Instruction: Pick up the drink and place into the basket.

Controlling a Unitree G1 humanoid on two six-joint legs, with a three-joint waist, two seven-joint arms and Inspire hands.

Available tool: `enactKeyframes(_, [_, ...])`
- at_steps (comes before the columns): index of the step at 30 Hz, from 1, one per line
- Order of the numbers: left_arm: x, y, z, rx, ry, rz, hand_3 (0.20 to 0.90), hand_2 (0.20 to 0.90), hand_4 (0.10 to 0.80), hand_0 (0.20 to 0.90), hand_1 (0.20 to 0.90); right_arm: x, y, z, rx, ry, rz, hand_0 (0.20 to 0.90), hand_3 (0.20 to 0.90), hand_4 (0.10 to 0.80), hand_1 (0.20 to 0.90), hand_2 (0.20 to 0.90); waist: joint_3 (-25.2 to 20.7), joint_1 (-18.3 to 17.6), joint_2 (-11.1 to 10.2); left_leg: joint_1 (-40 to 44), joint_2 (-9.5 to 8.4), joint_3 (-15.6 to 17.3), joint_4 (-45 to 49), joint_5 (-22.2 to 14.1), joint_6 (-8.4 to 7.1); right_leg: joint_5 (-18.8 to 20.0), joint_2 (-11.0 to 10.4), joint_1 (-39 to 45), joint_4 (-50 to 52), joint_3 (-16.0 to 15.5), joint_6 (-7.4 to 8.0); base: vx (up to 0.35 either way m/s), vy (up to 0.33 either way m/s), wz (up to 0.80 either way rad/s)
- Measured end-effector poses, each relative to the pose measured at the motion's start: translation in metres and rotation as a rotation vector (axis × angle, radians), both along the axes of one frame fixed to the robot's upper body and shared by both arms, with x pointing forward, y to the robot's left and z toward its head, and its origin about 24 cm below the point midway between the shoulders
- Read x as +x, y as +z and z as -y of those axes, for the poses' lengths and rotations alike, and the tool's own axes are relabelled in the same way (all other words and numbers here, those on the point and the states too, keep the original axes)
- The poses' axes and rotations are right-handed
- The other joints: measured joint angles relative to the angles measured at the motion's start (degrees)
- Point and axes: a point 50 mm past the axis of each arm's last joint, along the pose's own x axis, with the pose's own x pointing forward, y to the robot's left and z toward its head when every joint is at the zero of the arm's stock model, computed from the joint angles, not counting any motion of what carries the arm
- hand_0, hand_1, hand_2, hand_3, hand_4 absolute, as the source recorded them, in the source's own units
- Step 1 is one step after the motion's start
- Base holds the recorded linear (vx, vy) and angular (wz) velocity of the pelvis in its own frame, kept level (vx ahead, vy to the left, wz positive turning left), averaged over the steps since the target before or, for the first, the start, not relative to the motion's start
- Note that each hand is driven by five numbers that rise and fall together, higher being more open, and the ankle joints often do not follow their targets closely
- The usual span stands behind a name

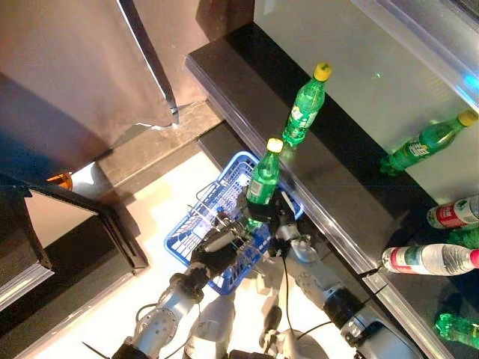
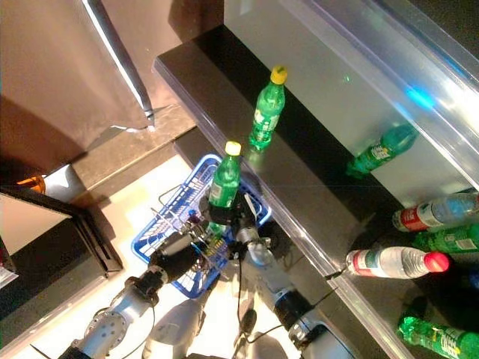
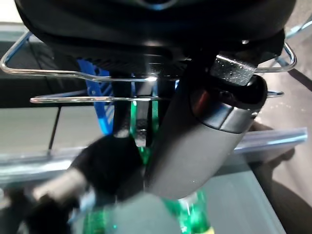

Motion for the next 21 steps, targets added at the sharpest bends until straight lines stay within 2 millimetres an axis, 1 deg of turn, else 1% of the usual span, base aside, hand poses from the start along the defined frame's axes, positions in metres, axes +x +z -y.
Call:
enactKeyframes(2, [0.001,0.002,0.002,-0.008,-0.022,0.024,0.200,0.300,0.100,0.300,0.300,-0.005,-0.022,0.006,-0.020,0.009,-0.127,0.300,0.200,0.100,0.300,0.300,0.00,0.49,0.19,-0.33,-0.07,-0.48,0.00,0.03,0.01,-0.19,-0.01,-0.30,0.38,0.03,0.11,0.002,-0.022,0.16])
enactKeyframes(3, [0.002,0.003,0.002,-0.008,-0.030,0.032,0.200,0.300,0.100,0.300,0.300,-0.007,-0.028,0.009,-0.037,0.019,-0.159,0.300,0.200,0.100,0.300,0.300,0.03,0.70,0.37,-0.46,-0.08,-0.54,0.01,0.09,0.06,-0.22,-0.01,-0.52,0.59,0.00,0.11,0.011,-0.025,0.06])
enactKeyframes(5, [0.002,0.003,0.003,0.014,-0.054,0.035,0.200,0.300,0.100,0.300,0.300,-0.010,-0.033,0.010,-0.044,0.067,-0.193,0.300,0.200,0.100,0.300,0.300,0.00,1.13,0.52,-0.48,-0.12,-0.57,0.01,0.24,0.25,-0.24,-0.05,-0.55,0.58,-0.05,0.13,0.000,0.000,0.00])
enactKeyframes(7, [0.003,0.004,0.002,0.025,-0.073,0.037,0.200,0.300,0.100,0.300,0.300,-0.009,-0.034,0.010,-0.039,0.094,-0.212,0.300,0.200,0.100,0.300,0.300,-0.05,1.51,0.64,-0.47,-0.14,-0.57,0.02,0.33,0.18,-0.31,-0.06,-0.55,0.57,-0.10,0.25,0.000,0.000,0.00])
enactKeyframes(8, [0.003,0.005,0.001,0.026,-0.083,0.043,0.200,0.300,0.100,0.300,0.300,-0.006,-0.033,0.011,-0.039,0.123,-0.229,0.300,0.200,0.100,0.300,0.300,-0.05,1.68,0.65,-0.51,-0.18,-0.57,0.01,0.59,-0.19,-0.37,-0.09,-0.53,0.50,-0.14,0.32,0.000,0.000,0.00])
enactKeyframes(11, [0.004,0.006,0.002,0.023,-0.089,0.053,0.200,0.300,0.100,0.300,0.300,-0.001,-0.033,0.011,-0.038,0.161,-0.265,0.300,0.200,0.100,0.300,0.300,-0.05,2.01,0.65,-0.58,-0.22,-0.63,0.01,0.61,-0.39,-0.56,-0.09,-0.43,0.40,-0.31,0.41,0.000,0.000,0.00])
enactKeyframes(14, [0.005,0.007,0.003,0.022,-0.095,0.057,0.200,0.300,0.100,0.300,0.300,0.002,-0.032,0.011,-0.053,0.208,-0.302,0.300,0.200,0.100,0.300,0.300,-0.08,2.44,0.70,-0.87,-0.32,-0.70,0.01,0.60,-0.72,-0.78,-0.13,-0.54,0.24,-1.08,0.37,-0.044,-0.012,0.02])
enactKeyframes(18, [0.007,0.009,0.008,0.026,-0.126,0.065,0.200,0.300,0.100,0.300,0.300,0.002,-0.034,0.009,-0.083,0.256,-0.336,0.300,0.200,0.100,0.300,0.300,-0.11,3.31,0.76,-2.08,-0.58,-1.08,0.71,0.72,-0.79,-1.14,-0.12,-0.99,-0.04,-1.67,-0.04,-0.014,-0.015,0.06])
enactKeyframes(21, [0.008,0.011,0.011,0.029,-0.147,0.068,0.200,0.300,0.100,0.300,0.300,0.000,-0.038,0.006,-0.136,0.301,-0.360,0.300,0.200,0.100,0.300,0.300,-0.23,3.55,0.97,-2.70,-0.66,-1.65,1.15,0.73,-0.79,-1.21,-0.03,-1.19,-0.04,-1.93,-0.10,-0.015,-0.021,0.10])
